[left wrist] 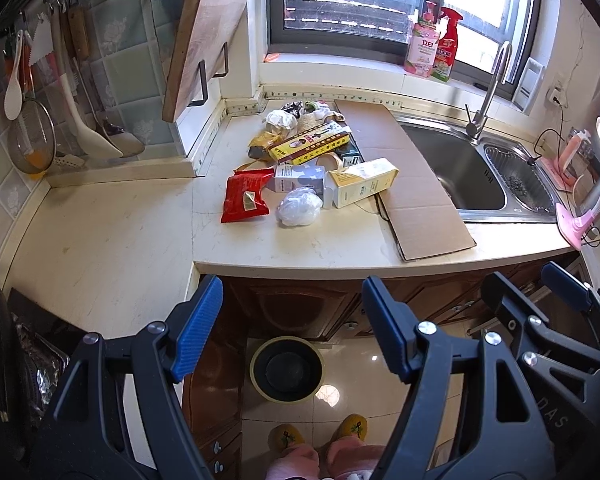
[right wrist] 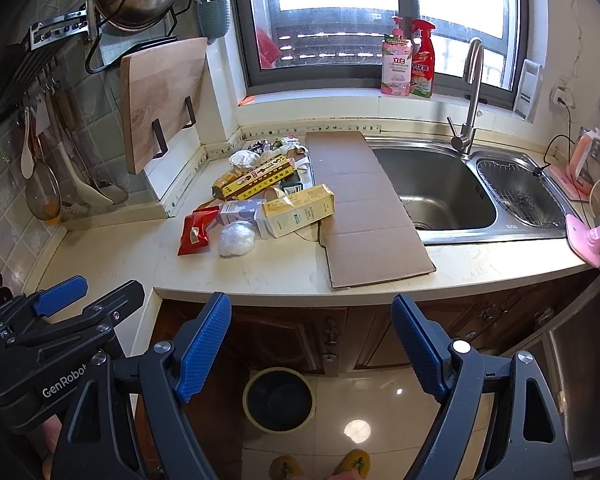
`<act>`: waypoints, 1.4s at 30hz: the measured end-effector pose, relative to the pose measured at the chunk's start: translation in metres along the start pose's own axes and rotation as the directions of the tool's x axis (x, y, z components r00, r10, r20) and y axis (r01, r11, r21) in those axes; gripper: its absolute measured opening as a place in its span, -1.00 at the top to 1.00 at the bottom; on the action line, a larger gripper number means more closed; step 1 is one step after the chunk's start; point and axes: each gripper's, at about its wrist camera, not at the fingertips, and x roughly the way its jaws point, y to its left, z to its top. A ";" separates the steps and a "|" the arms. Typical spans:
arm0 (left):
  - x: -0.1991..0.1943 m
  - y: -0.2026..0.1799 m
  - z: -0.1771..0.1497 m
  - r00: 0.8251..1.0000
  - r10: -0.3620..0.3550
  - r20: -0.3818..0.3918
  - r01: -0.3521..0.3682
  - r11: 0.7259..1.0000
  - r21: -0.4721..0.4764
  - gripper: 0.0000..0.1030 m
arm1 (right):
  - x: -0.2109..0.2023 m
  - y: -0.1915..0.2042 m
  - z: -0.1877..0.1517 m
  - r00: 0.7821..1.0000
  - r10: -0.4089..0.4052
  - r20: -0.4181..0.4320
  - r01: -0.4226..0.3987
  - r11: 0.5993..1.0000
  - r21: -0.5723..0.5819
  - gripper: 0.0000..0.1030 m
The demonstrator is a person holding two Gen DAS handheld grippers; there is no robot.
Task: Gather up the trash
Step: 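Reach the left tool to the clear plastic bag while the right tool reaches the yellow box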
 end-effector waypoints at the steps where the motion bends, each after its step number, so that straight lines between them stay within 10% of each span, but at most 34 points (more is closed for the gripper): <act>1: 0.002 0.001 0.003 1.000 -0.002 -0.003 0.002 1.000 -0.002 -0.37 | 0.001 0.000 0.003 1.000 0.000 0.001 0.000 1.000 0.005 -0.63; 19: 0.093 0.072 0.084 0.994 -0.038 -0.107 0.029 0.996 -0.080 -0.37 | 0.058 -0.015 0.064 0.997 0.058 -0.057 -0.053 0.994 0.098 -0.63; 28: 0.150 0.079 0.095 0.990 0.019 -0.140 -0.029 0.997 -0.072 -0.36 | 0.156 -0.026 0.125 0.988 0.105 -0.112 -0.121 0.982 -0.146 -0.63; 42: 0.265 0.019 0.114 0.953 0.031 -0.303 -0.079 0.986 -0.146 -0.14 | 0.335 -0.019 0.191 0.907 0.295 -0.301 -0.415 0.750 -0.515 -0.63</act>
